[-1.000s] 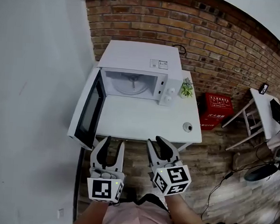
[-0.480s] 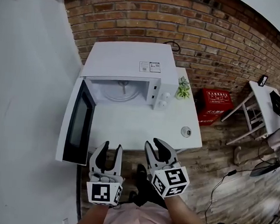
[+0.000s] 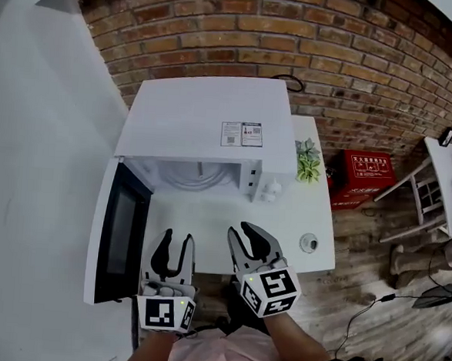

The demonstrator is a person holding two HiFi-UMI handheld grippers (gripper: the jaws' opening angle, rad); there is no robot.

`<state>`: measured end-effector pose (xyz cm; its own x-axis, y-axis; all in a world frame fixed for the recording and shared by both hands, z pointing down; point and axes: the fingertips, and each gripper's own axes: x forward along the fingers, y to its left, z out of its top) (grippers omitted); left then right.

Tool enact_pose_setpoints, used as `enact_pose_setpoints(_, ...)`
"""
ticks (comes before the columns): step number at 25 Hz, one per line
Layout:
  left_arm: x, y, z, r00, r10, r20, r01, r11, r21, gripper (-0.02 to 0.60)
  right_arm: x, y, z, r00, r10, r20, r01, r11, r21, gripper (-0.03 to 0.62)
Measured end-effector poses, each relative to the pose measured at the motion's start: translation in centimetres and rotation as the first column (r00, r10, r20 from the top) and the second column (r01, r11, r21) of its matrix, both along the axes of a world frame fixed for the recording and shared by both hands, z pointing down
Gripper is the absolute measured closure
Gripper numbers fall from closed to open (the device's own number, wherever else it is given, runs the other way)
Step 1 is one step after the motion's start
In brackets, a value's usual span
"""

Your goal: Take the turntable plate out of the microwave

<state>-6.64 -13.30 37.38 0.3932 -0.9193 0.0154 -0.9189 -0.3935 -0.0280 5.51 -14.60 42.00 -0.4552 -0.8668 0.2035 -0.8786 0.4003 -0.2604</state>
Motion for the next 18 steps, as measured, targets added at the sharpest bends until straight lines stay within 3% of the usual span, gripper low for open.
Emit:
enact_pose_setpoints(9, 0.2, -4.8, -3.0, 0.997, -0.063, 0.051, 0.06, 0.997, 0.053, 0.426, -1.2, -6.5, -2.7, 0.992, -0.109, 0.057, 0.106, 0.993, 0.05, 0.491)
enact_pose_setpoints(18, -2.3, -8.2, -2.0, 0.995, -0.095, 0.023, 0.095, 0.995, 0.036, 0.426, -4.7, -10.0, -2.1, 0.985, -0.17, 0.014, 0.17, 0.985, 0.038, 0.493)
